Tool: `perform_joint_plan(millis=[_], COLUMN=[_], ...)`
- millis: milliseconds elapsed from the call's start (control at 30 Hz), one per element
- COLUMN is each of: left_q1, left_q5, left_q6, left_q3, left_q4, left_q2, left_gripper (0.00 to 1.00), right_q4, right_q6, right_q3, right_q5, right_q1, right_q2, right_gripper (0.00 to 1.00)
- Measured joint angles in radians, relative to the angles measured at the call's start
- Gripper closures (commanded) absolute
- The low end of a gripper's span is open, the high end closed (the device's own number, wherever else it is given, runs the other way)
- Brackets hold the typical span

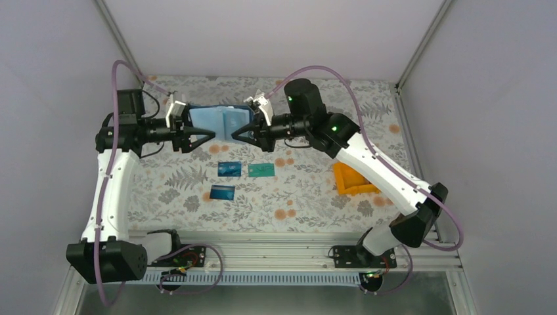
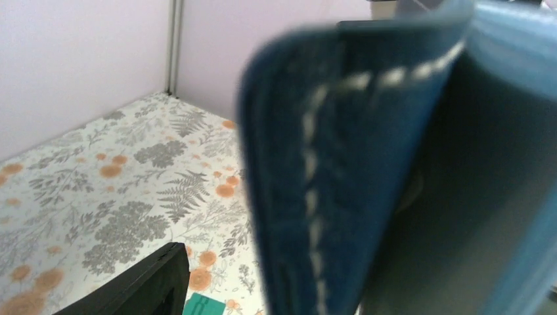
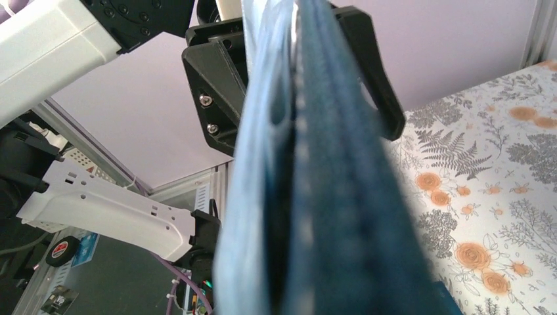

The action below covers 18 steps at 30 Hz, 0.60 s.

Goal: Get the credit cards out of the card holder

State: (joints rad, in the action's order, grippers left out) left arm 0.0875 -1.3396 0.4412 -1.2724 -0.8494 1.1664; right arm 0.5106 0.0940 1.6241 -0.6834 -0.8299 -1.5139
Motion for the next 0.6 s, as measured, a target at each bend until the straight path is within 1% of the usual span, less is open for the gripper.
perform_joint_plan(millis=[33, 67, 100, 200, 267, 333, 400, 433, 467, 533, 567, 600], left_q1=[0.0, 0.0, 0.0, 0.0, 0.0, 0.0, 0.001, 0.004, 0.007, 0.012, 0.016, 0.02], left_q5=[-0.012, -0.024, -0.035, -0.06, -0.069, -0.075, -0.07, -0.067, -0.063, -0.052, -0.047, -0.041], left_q6=[0.013, 0.024, 0.039, 0.059, 0.069, 0.077, 0.079, 0.079, 0.076, 0.07, 0.067, 0.064], left_q3=[0.0, -0.001, -0.002, -0.005, -0.005, -0.005, -0.005, -0.005, -0.005, -0.005, -0.005, -0.005], left_q4=[-0.008, -0.017, -0.026, -0.05, -0.06, -0.066, -0.066, -0.065, -0.065, -0.063, -0.061, -0.058], left_q2=[-0.003, -0.006, -0.008, -0.01, -0.014, -0.025, -0.044, -0.055, -0.065, -0.082, -0.089, -0.093], left_gripper=[0.37, 0.45, 0.56, 0.95, 0.97, 0.98, 0.98, 0.98, 0.98, 0.98, 0.98, 0.98], right_q4=[-0.001, -0.002, -0.005, -0.018, -0.027, -0.035, -0.042, -0.046, -0.051, -0.057, -0.059, -0.064], right_q6=[-0.002, -0.004, -0.006, -0.01, -0.009, -0.01, -0.011, -0.012, -0.014, -0.018, -0.02, -0.021], right_q3=[0.0, 0.0, 0.0, -0.012, -0.022, -0.025, -0.026, -0.026, -0.026, -0.026, -0.027, -0.031], right_q5=[-0.002, -0.005, -0.006, -0.01, -0.008, -0.007, -0.012, -0.014, -0.015, -0.014, -0.008, -0.002], right_q1=[0.002, 0.005, 0.006, 0.008, 0.01, 0.014, 0.016, 0.017, 0.017, 0.019, 0.02, 0.021], right_q2=[0.005, 0.006, 0.008, 0.008, 0.008, 0.008, 0.008, 0.008, 0.008, 0.008, 0.01, 0.012], right_gripper=[0.96, 0.96, 0.96, 0.94, 0.92, 0.84, 0.72, 0.65, 0.57, 0.43, 0.37, 0.34])
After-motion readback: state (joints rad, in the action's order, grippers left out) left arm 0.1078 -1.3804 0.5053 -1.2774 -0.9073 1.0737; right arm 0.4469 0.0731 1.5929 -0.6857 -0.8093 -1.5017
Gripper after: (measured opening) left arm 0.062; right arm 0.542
